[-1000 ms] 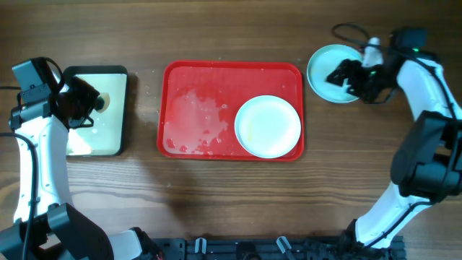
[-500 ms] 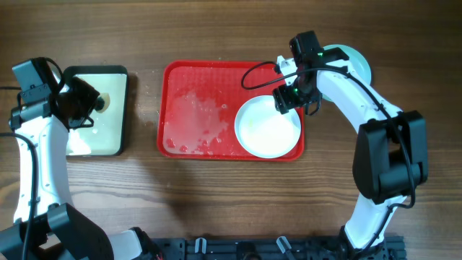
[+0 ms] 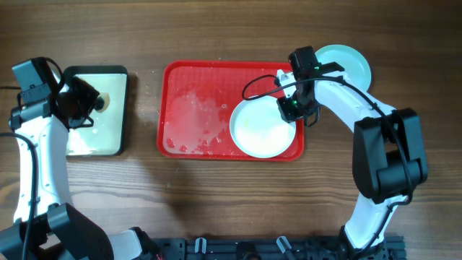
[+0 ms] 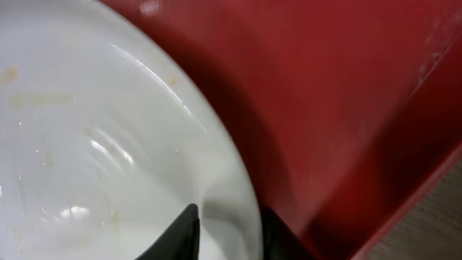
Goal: Clean dirty plates on tray and stack at the side
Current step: 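Grasp the rim of the white plate with the right gripper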
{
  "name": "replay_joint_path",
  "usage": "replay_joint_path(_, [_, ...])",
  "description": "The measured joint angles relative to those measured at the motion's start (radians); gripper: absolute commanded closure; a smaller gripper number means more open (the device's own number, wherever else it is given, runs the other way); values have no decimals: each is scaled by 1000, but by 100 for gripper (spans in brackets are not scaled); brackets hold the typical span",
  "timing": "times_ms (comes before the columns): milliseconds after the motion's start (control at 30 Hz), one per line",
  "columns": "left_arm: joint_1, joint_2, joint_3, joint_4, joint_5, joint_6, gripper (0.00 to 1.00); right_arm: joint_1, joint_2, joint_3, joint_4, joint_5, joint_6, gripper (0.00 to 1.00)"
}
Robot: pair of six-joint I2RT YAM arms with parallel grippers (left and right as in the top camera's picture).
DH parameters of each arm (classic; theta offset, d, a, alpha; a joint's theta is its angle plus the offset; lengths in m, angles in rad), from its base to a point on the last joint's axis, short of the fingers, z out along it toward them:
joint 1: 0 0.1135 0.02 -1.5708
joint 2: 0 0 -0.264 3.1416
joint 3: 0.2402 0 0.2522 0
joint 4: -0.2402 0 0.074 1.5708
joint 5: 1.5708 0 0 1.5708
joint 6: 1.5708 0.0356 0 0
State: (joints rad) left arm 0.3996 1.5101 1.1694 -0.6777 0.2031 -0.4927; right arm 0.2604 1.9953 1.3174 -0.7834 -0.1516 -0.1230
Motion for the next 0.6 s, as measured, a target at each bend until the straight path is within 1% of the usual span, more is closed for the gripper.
replay_joint_path(33, [-3,0,0,0,0,0,96,0,0,-18,38,-4,14,96])
replay_joint_path(167, [-43,2,0,13,5,0,96,1,-6,-26,70,-37,63,96])
replay_joint_path(233, [-93,3,0,26,13,0,96,13,-6,-33,105,-67,115,96])
replay_joint_path(367, [-265,3,-23,79,29,0,96,103,-3,-44,249,-108,284,96])
replay_joint_path(500, [-457,20,-69,136,34,0,96,229,-3,-47,328,-109,358,96])
replay_joint_path(600, [-558,72,-82,161,35,0,96,262,-3,-49,370,-101,386,96])
